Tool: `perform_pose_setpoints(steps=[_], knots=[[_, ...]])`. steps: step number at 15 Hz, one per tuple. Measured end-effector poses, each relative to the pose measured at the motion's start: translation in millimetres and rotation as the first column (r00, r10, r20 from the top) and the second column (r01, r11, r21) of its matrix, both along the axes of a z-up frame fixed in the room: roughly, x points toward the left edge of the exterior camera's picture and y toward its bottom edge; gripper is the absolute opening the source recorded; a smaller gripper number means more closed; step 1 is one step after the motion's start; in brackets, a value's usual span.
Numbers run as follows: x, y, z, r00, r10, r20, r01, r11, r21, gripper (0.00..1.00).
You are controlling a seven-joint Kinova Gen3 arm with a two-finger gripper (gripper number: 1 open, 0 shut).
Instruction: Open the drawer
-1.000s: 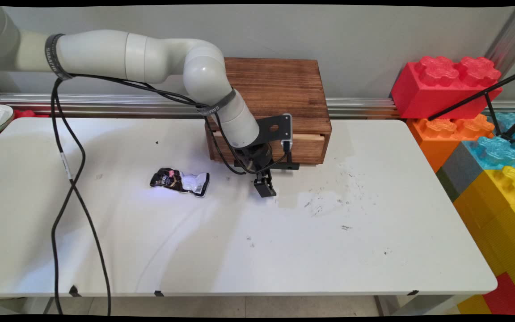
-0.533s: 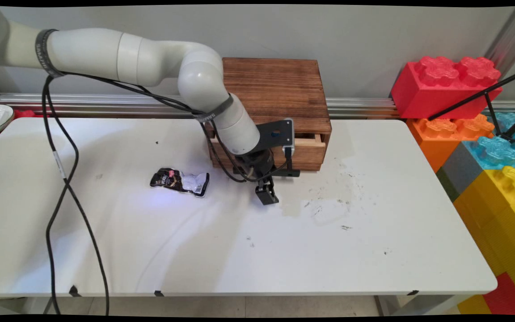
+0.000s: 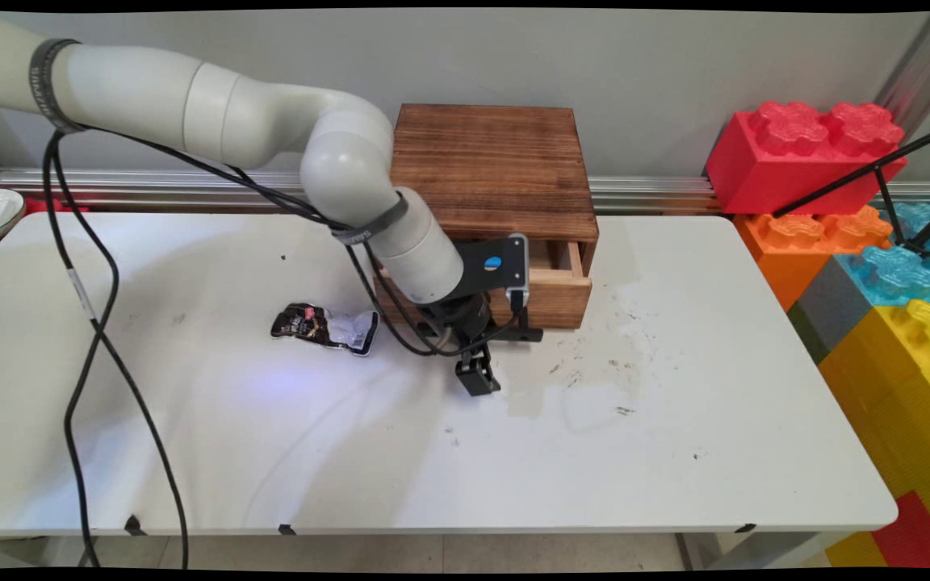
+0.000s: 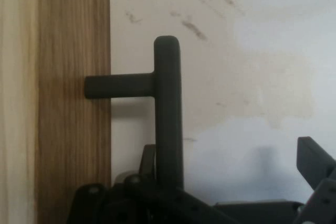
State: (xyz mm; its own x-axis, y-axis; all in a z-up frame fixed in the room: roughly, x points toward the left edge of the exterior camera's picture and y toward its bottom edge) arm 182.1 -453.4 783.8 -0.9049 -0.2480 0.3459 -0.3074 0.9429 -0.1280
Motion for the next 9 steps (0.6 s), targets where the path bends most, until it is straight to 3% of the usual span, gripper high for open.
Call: perform_pose_setpoints(steps=[9], knots=[[-7, 37, 3, 1.000, -0.002, -0.003, 0.002, 1.000, 0.028, 1.00]])
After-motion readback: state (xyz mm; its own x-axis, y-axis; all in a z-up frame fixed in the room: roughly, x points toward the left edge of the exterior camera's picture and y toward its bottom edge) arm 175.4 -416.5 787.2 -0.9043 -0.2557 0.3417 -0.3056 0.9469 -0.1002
